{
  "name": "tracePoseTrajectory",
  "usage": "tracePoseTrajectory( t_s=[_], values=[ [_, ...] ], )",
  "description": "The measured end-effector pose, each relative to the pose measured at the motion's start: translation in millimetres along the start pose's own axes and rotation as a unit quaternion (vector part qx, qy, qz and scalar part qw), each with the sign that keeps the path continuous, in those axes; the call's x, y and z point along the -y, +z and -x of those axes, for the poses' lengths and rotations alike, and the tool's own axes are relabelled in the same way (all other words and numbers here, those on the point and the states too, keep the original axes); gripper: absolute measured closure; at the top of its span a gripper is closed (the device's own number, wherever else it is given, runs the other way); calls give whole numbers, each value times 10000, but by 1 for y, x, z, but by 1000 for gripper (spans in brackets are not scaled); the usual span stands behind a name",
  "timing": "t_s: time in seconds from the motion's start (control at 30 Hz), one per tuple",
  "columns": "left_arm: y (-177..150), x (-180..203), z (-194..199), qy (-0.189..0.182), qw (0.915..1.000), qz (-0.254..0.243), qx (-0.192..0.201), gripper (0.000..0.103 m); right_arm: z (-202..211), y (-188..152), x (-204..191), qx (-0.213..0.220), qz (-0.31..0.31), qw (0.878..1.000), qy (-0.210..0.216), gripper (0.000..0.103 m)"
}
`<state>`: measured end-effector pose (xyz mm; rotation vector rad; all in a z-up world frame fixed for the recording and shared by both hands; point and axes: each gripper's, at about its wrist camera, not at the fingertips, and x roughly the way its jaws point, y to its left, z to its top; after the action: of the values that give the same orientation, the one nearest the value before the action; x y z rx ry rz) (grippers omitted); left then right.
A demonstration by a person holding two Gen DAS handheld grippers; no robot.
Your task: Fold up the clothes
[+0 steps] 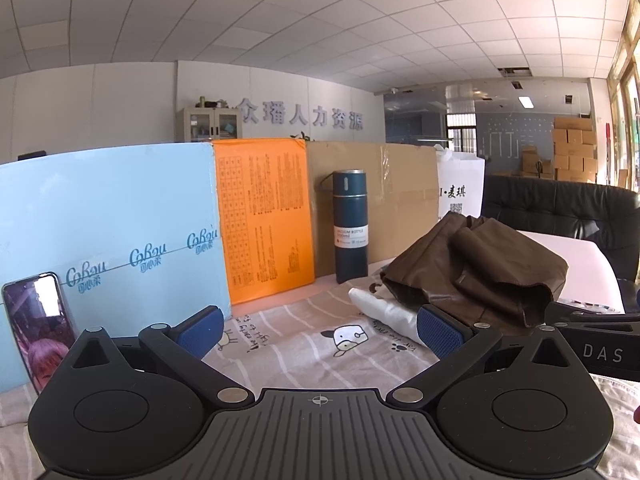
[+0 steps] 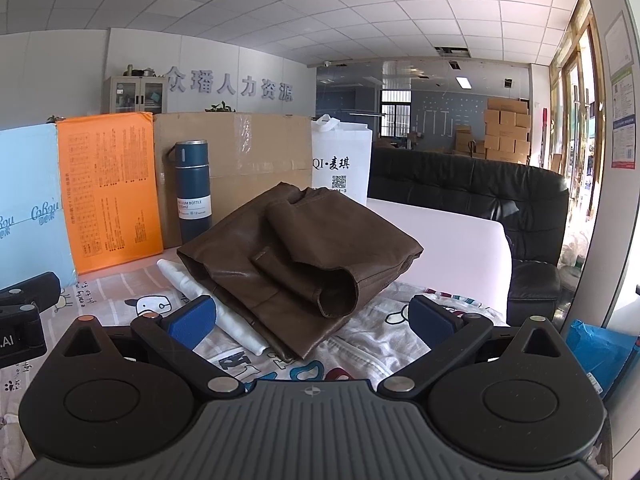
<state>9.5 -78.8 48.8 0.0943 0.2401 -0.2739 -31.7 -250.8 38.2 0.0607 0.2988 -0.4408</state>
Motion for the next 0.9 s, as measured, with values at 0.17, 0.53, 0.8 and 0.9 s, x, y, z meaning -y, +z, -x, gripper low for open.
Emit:
tracePoseTrajectory(
  t_s=[0.17, 0.53, 0.8, 0.9],
  values=[
    [-1, 0, 0, 6, 10000, -8, -12, 0, -3, 0, 1, -24, -77, 10000, -44, 0],
    [0, 1, 0, -11, 10000, -27, 4, 0, -5, 1, 7, -13, -273, 9995, -145, 0],
    [0, 1, 0, -14, 10000, -27, 0, 0, -7, 0, 7, -37, -260, 9996, -123, 0],
    [0, 1, 1, -13, 10000, -28, 3, 0, -7, 0, 6, -43, -262, 9996, -122, 0]
  ],
)
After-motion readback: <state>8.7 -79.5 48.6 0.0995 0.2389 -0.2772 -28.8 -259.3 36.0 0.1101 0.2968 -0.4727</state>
